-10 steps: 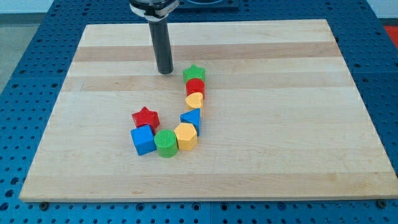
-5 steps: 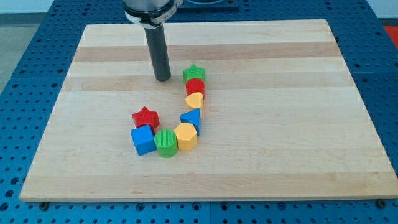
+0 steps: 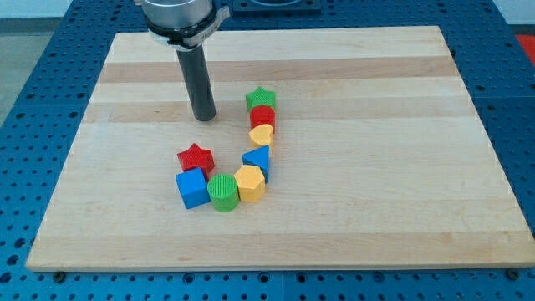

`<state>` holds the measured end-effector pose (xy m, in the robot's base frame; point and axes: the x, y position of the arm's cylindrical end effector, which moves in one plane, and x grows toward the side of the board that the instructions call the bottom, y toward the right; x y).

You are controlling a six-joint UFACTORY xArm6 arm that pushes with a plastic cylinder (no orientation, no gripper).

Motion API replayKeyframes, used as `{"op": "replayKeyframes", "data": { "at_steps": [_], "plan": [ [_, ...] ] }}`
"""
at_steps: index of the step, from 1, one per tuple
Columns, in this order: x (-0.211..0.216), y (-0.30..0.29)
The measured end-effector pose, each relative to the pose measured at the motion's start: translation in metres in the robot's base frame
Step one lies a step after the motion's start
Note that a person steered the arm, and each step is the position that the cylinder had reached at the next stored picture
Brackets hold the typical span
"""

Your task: Move the arm towards the center left

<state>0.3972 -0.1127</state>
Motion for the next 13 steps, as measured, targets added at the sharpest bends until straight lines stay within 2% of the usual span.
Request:
{"op": "replayKeyframes", "data": {
  "at_steps": [3, 7, 13],
  "plan": [
    [0.019, 0.024],
    [0.044, 0.012],
    [0.049, -0.006]
  ]
}}
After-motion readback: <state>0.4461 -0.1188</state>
